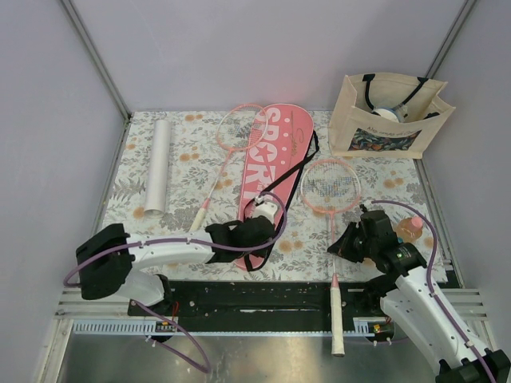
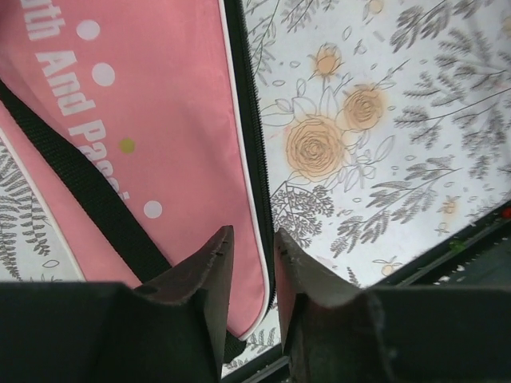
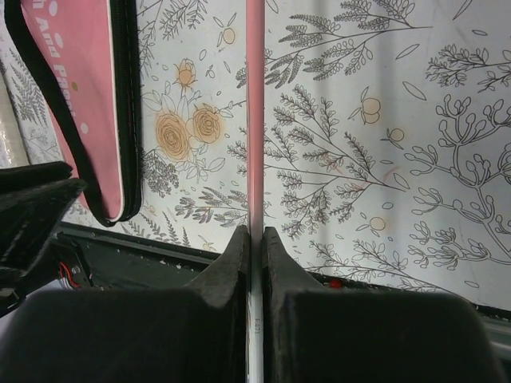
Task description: Pack up the badminton gear
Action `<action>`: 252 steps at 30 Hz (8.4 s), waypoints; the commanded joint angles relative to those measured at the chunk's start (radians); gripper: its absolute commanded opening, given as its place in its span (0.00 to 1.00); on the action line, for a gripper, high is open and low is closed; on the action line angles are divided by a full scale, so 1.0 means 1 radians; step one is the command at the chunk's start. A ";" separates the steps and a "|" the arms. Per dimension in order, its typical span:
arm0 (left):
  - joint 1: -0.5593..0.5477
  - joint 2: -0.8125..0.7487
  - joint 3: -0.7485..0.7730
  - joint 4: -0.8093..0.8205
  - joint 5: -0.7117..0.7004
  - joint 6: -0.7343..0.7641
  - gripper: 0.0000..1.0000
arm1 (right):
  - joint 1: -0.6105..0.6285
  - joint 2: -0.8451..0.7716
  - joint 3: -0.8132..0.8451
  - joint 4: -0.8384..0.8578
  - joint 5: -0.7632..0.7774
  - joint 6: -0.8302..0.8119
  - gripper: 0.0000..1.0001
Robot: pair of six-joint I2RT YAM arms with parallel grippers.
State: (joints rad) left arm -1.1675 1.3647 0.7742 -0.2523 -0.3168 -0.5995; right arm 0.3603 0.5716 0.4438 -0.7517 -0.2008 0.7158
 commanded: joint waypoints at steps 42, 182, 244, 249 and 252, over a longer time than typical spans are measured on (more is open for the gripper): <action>-0.011 0.040 0.080 -0.011 0.013 0.012 0.00 | 0.009 -0.019 -0.031 0.097 -0.057 0.020 0.00; 0.003 0.152 0.030 -0.116 0.025 -0.017 0.10 | 0.345 0.574 -0.140 0.879 0.035 0.243 0.48; 0.011 -0.182 -0.231 0.301 0.222 -0.301 0.00 | 0.508 1.317 -0.108 2.212 0.212 0.628 0.27; 0.011 -0.177 -0.199 0.231 0.182 -0.283 0.15 | 0.509 1.289 -0.145 2.212 0.235 0.645 0.39; 0.011 -0.177 -0.174 0.179 0.156 -0.267 0.25 | 0.509 1.228 -0.184 2.151 0.254 0.677 0.45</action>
State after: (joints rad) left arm -1.1400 1.1999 0.5507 -0.0364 -0.1844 -0.8696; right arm 0.8772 1.8797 0.2840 1.2659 -0.0422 1.3621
